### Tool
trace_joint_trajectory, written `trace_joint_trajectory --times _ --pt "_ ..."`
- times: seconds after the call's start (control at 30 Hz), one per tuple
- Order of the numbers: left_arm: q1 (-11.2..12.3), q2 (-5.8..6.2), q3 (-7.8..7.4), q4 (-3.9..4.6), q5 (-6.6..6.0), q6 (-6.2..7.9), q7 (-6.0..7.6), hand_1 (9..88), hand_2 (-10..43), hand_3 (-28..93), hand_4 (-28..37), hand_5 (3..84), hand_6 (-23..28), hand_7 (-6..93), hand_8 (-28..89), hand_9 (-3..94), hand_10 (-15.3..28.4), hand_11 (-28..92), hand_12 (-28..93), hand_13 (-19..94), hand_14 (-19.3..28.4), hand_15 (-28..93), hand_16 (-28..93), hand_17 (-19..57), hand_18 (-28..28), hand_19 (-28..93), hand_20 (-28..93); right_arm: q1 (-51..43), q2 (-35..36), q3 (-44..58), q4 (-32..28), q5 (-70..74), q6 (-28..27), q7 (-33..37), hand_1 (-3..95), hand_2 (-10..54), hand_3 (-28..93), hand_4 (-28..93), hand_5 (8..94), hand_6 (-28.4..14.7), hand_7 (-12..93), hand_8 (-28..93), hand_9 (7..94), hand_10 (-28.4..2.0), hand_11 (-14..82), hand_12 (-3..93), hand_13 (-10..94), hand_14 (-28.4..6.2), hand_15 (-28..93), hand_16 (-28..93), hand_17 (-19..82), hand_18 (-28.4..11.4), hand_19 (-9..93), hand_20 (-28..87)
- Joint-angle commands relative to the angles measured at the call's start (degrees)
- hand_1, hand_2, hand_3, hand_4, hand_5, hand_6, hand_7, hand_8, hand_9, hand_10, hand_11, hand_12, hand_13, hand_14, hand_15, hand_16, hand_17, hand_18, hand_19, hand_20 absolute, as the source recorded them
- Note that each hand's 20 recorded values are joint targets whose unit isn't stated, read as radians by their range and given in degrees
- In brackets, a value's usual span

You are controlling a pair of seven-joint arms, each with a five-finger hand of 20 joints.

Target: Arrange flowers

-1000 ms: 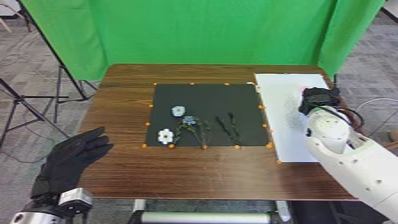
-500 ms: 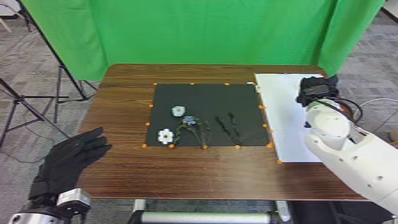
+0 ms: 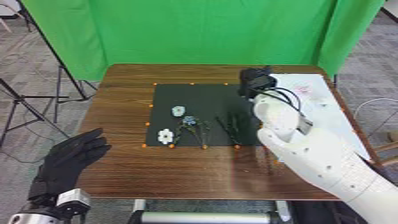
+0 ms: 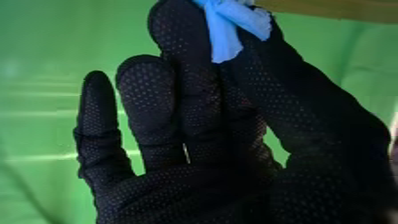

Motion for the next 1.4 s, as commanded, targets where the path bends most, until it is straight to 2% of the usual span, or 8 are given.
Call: trace_joint_trajectory --times 0.03,0.17,0.4,0.5,0.6,0.8,1.13,1.4 --pt "-0.27 0.10 -0.70 -0.05 0.40 -1.06 -0.82 26.2 6.2 82 -14.5 44.7 13.7 13.0 -8 38.9 22.2 35 9 29 28.4 57 -12 -9.3 22.0 57 16 -2.82 -9.58 -1.82 -1.25 -2.53 -1.30 -2.77 49.9 -6.3 77 -28 80.8 1.3 27 6 84.0 -8.3 29.5 34.6 60 -9.5 72 33 12 -23.8 73 34" --pt "-1.58 -0.94 -1.36 0.21 1.60 -2.82 -3.55 26.3 6.2 82 -14.6 44.7 13.8 13.0 -8 39.1 22.2 34 9 29 28.4 57 -12 -9.3 22.0 57 16 -4.27 -9.67 -3.83 -2.58 -2.66 -0.46 -2.37 49.8 -6.3 77 -28 80.8 1.2 27 6 83.9 -8.4 29.6 34.6 60 -9.6 73 33 12 -23.9 73 34" --pt "-1.54 -0.01 -1.08 0.35 0.80 -2.13 -2.45 26.3 6.2 82 -14.5 44.7 13.8 12.9 -8 39.0 22.3 34 9 29 28.4 57 -12 -9.3 22.0 57 16 -4.97 -10.72 -4.41 -2.76 -4.35 -0.57 -3.61 49.6 -6.3 77 -28 80.9 1.3 27 5 83.8 -8.5 30.0 34.5 60 -9.6 73 33 12 -24.0 73 34" --pt "-2.35 -0.38 -0.71 0.66 0.50 -3.32 -2.23 26.3 6.2 82 -14.4 44.7 13.8 12.9 -8 39.0 22.3 34 9 29 28.4 57 -12 -9.3 22.0 57 16 -4.68 -10.71 -4.74 -2.16 -4.53 -0.12 -3.18 49.5 -6.3 77 -28 80.9 1.3 27 5 83.8 -8.5 30.0 34.3 60 -9.6 73 33 12 -24.0 72 34" --pt "-2.88 0.81 -0.08 0.93 -1.18 -2.81 -1.32 26.2 6.1 82 -14.3 44.7 13.8 12.9 -8 39.0 22.3 34 9 29 28.4 57 -12 -9.3 22.0 57 16 -4.29 -10.59 -4.86 -1.71 -3.96 0.53 -2.34 49.5 -6.3 77 -28 80.8 1.3 27 5 83.7 -8.4 29.9 34.3 60 -9.7 73 32 12 -24.1 72 34" --pt "-2.28 0.55 -0.54 0.76 -0.71 -2.87 -1.51 26.0 5.9 82 -14.3 44.7 13.8 12.9 -8 39.0 22.2 34 9 29 28.4 57 -12 -9.3 22.0 57 16 -4.00 -10.78 -4.69 -1.86 -3.70 0.69 -2.37 49.5 -6.4 77 -28 80.7 1.3 27 5 83.7 -8.5 29.9 34.2 60 -9.6 73 32 11 -24.2 72 34" --pt "-1.40 1.63 -0.46 0.75 -1.76 -2.02 -0.46 26.1 5.8 82 -14.5 44.8 13.7 13.0 -8 39.0 22.1 34 9 29 28.4 57 -12 -9.3 21.9 57 16 -5.96 -11.15 -2.92 -3.69 -1.03 -4.34 -2.39 46.3 -8.8 80 -28 77.9 0.4 28 1 81.2 -8.6 28.0 35.3 56 -12.1 73 31 8 -25.4 71 35" --pt "-1.72 2.14 -0.08 0.90 -1.76 -1.91 -0.30 26.1 5.7 82 -14.5 44.9 13.7 13.1 -8 39.0 22.1 34 9 29 28.4 57 -12 -9.3 21.9 57 16 -6.02 -11.86 -1.66 -4.12 0.70 -7.19 -1.94 37.5 -9.4 84 -28 71.8 -1.2 26 0 73.1 -11.7 37.7 27.4 51 -14.7 77 25 5 -26.8 69 35"
